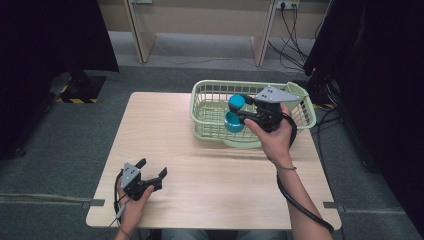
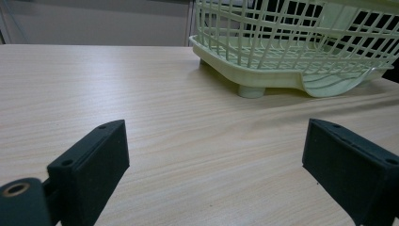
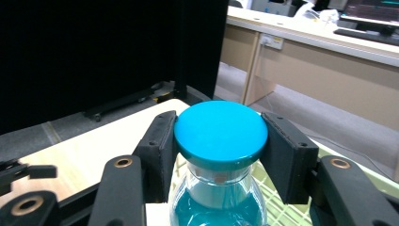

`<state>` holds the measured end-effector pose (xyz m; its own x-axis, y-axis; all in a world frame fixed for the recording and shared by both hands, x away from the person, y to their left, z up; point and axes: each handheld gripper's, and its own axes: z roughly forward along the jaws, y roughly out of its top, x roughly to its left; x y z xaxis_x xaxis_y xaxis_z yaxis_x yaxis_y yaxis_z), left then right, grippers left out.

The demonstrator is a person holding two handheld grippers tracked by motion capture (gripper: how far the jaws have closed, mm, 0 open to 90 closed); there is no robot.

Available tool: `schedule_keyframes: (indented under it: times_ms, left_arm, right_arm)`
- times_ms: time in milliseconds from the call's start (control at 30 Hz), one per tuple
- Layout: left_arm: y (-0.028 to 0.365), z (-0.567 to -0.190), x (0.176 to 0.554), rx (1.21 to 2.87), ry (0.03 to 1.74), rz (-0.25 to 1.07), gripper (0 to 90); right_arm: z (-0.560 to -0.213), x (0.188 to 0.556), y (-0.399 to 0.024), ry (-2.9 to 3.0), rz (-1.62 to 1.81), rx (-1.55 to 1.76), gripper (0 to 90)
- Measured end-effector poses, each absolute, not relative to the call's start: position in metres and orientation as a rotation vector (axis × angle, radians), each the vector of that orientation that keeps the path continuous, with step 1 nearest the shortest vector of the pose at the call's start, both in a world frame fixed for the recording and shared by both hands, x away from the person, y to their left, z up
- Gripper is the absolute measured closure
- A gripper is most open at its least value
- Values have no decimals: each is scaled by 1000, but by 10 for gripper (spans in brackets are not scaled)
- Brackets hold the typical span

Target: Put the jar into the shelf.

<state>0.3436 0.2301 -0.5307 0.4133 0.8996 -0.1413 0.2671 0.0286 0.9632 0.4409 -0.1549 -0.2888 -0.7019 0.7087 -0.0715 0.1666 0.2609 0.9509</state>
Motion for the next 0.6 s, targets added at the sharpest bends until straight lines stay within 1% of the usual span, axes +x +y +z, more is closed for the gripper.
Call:
schedule_keyframes:
  times_ms: [367, 600]
  left_arm:
    - [231, -531, 344, 1501, 1088, 675, 69]
    - [231, -531, 344, 1498, 1090, 672, 69]
  right_arm:
    - [-280, 478, -169, 1998, 1376, 941, 484]
    - [-284, 506, -178, 1993, 1319, 1074, 484]
